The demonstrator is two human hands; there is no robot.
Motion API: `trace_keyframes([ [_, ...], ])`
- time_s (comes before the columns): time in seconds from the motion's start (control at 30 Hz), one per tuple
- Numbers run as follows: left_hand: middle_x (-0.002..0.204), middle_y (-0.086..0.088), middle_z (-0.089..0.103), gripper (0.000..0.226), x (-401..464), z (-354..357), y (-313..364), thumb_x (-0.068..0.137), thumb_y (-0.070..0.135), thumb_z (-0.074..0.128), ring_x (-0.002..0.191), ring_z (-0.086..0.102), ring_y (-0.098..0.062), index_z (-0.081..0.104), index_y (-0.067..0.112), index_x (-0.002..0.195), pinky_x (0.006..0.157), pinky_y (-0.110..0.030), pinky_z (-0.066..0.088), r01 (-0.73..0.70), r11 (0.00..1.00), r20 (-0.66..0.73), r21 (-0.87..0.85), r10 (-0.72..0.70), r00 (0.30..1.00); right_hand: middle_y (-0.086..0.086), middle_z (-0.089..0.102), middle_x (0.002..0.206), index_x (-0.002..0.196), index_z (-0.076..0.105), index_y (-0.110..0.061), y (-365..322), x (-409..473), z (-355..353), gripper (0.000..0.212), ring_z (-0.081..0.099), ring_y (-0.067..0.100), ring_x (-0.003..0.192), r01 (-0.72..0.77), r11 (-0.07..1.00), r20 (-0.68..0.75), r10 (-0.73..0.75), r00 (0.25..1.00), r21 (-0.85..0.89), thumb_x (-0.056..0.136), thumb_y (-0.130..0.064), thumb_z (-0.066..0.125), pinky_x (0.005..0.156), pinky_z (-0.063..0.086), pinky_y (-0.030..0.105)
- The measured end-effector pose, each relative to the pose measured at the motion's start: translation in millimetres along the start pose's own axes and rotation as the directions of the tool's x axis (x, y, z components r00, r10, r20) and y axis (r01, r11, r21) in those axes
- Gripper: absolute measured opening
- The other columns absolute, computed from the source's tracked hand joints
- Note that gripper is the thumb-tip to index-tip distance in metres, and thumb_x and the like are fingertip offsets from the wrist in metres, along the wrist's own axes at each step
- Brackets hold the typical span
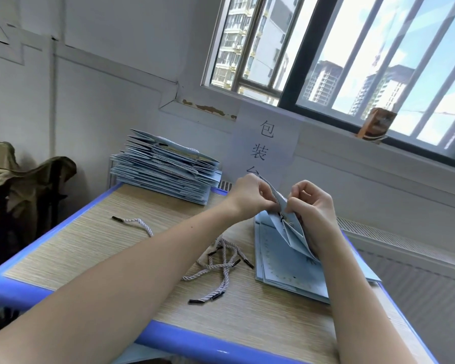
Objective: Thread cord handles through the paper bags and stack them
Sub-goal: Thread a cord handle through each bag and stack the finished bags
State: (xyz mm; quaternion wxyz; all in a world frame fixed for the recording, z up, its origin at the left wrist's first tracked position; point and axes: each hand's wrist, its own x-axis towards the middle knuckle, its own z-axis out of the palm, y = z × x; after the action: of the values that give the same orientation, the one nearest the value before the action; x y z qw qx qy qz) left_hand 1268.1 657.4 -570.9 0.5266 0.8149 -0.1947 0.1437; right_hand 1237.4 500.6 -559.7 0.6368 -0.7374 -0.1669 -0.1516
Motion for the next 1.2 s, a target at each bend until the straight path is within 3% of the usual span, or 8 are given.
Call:
trace_keyframes([
  [0.1, 0.053, 0.016, 0.054, 0.020, 0.9, 9.6, -3.4, 0.071, 0.021, 0.083, 0.058, 0.051, -0.004, 0.064, 0.025, 0.065, 0.059, -0.027, 0.044, 0.057, 0.991, -0.088, 0.119, -0.046, 0.995, 0.011, 0.042, 0.068, 0.076, 0.051, -0.004, -2.5, -1.9, 1.2, 0.027, 0.040, 0.020, 0.058, 0.015, 1.000, -0.012, -0.015, 1.000, 0.001, 0.071, 0.022, 0.048, 0.054, 0.036, 0.028],
  [0.2, 0.066, 0.008, 0.054, 0.025, 2.9, 15.0, -10.2, 0.064, 0.021, 0.076, 0.069, 0.052, -0.018, 0.053, 0.021, 0.073, 0.071, -0.038, 0.051, 0.153, 0.988, -0.123, 0.000, -0.152, 0.981, 0.009, 0.041, 0.068, 0.076, 0.050, -0.003, -5.1, -3.8, 2.3, 0.026, 0.039, 0.015, 0.055, 0.036, 0.999, 0.005, -0.036, 0.999, 0.018, 0.071, 0.022, 0.049, 0.051, 0.037, 0.022],
  [0.33, 0.061, 0.006, 0.045, 0.038, 3.5, 13.9, -13.2, 0.067, 0.014, 0.079, 0.064, 0.044, -0.019, 0.042, 0.021, 0.065, 0.063, -0.031, 0.039, 0.172, 0.983, -0.145, -0.064, -0.179, 0.973, 0.011, 0.040, 0.070, 0.077, 0.051, -0.001, -2.9, -4.0, 5.8, 0.022, 0.037, 0.017, 0.056, 0.026, 0.999, 0.040, -0.026, 0.999, 0.019, 0.069, 0.019, 0.051, 0.053, 0.035, 0.025],
  [0.47, 0.061, 0.003, 0.051, 0.018, 1.8, -3.2, -2.1, 0.082, 0.004, 0.074, 0.052, 0.039, -0.013, 0.059, 0.013, 0.079, 0.044, -0.019, 0.032, 0.164, 0.974, 0.056, -0.157, -0.157, 0.986, 0.011, 0.042, 0.071, 0.076, 0.047, 0.002, -4.0, -2.9, 1.3, 0.017, 0.038, 0.019, 0.063, 0.026, 1.000, 0.007, -0.026, 1.000, -0.011, 0.069, 0.016, 0.054, 0.056, 0.035, 0.029],
  [0.77, 0.050, 0.011, 0.040, 0.016, -7.6, -24.8, 14.2, 0.079, 0.004, 0.080, 0.050, 0.024, -0.012, 0.077, 0.005, 0.095, 0.049, -0.028, 0.018, 0.070, 0.988, 0.391, -0.136, -0.012, 0.920, 0.010, 0.045, 0.063, 0.073, 0.049, -0.001, -1.1, -1.5, 1.6, 0.017, 0.044, 0.020, 0.059, 0.050, 0.999, 0.029, -0.050, 0.998, -0.011, 0.059, 0.004, 0.055, 0.052, 0.042, 0.026],
  [0.9, 0.050, 0.012, 0.035, 0.018, -14.0, -14.9, 14.8, 0.079, 0.007, 0.079, 0.049, 0.027, -0.007, 0.078, 0.007, 0.098, 0.048, -0.027, 0.022, -0.007, 0.999, 0.442, -0.049, 0.028, 0.896, 0.010, 0.044, 0.062, 0.072, 0.046, 0.000, 4.6, 1.5, 1.1, 0.017, 0.042, 0.023, 0.060, 0.049, 0.998, 0.038, -0.047, 0.998, -0.035, 0.059, 0.006, 0.054, 0.053, 0.037, 0.031],
  [1.03, 0.042, 0.018, 0.039, 0.023, -19.0, -16.0, 19.9, 0.082, -0.002, 0.075, 0.041, 0.036, -0.001, 0.073, -0.004, 0.105, 0.046, -0.009, 0.028, -0.055, 0.997, 0.457, -0.048, 0.071, 0.887, 0.011, 0.044, 0.062, 0.073, 0.046, 0.001, 6.8, 3.1, -0.7, 0.016, 0.044, 0.026, 0.060, 0.046, 0.999, 0.033, -0.046, 0.998, -0.022, 0.061, 0.009, 0.053, 0.052, 0.039, 0.031],
  [1.2, 0.049, 0.017, 0.040, 0.015, -15.1, -11.8, 15.8, 0.080, 0.008, 0.078, 0.050, 0.031, -0.007, 0.075, 0.008, 0.095, 0.048, -0.026, 0.026, -0.013, 1.000, 0.471, 0.022, 0.001, 0.882, 0.013, 0.044, 0.063, 0.070, 0.046, -0.002, 6.1, 2.0, 0.2, 0.019, 0.046, 0.024, 0.057, 0.040, 0.999, 0.041, -0.039, 0.998, -0.026, 0.059, 0.012, 0.054, 0.052, 0.039, 0.030],
])
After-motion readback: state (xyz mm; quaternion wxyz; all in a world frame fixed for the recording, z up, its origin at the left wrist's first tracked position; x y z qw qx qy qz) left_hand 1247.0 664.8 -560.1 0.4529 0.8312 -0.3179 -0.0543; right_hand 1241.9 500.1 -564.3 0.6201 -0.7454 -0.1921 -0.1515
